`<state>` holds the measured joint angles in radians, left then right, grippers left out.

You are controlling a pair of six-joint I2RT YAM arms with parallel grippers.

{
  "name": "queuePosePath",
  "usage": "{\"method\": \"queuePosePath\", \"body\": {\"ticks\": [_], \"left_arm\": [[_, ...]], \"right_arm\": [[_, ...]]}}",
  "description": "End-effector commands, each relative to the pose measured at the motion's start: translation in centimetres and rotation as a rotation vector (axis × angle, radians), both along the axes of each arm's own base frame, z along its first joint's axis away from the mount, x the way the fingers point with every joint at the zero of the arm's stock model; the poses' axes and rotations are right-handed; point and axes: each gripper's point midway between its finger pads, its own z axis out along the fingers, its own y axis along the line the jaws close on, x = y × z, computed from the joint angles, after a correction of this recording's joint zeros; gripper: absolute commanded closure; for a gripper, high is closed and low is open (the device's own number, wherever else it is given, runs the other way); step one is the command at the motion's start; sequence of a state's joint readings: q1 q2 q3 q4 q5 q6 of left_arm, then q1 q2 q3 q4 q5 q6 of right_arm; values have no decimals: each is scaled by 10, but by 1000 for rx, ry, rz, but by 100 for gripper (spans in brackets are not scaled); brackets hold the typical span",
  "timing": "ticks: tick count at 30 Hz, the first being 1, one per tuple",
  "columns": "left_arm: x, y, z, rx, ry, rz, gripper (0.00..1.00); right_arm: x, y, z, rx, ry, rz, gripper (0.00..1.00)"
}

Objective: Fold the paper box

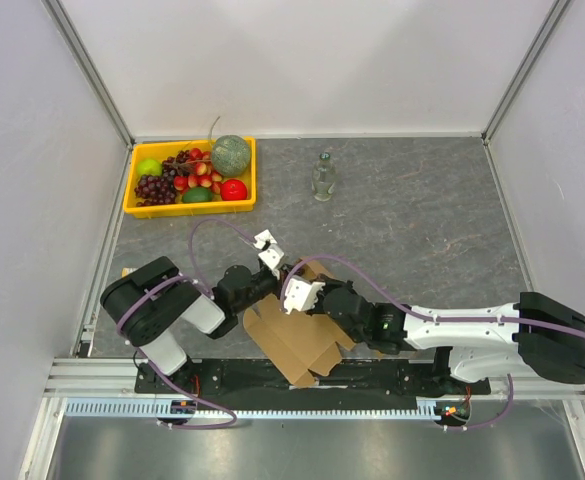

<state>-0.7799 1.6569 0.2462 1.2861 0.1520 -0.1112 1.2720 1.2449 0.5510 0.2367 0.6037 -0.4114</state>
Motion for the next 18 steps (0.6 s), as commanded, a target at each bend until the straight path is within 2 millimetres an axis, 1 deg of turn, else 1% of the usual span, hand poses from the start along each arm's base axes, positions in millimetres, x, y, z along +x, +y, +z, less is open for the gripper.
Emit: {"method": "queuePosePath", "body": {"ticks": [1, 4, 9, 11, 12, 13, 18], "left_arm": [[14, -10, 23, -1, -126, 36, 98], [16, -13, 18, 13, -131, 50, 98], [19, -18, 11, 24, -139, 66, 98], [18, -20, 9, 25, -142, 60, 94], [18, -20, 8, 26, -141, 58, 94], [20, -18, 7, 28, -142, 84, 94], [20, -17, 1, 37, -141, 100, 94]], "right_arm": [[-9, 27, 22, 88, 5, 50, 93], [-13, 31, 25, 96, 3, 60, 92], [-17, 35, 23, 109, 12, 71, 91], [-17, 34, 19, 99, 16, 70, 91], [-18, 35, 18, 97, 16, 71, 91], [-18, 35, 17, 98, 17, 71, 90], [-20, 37, 14, 102, 26, 80, 87]]}}
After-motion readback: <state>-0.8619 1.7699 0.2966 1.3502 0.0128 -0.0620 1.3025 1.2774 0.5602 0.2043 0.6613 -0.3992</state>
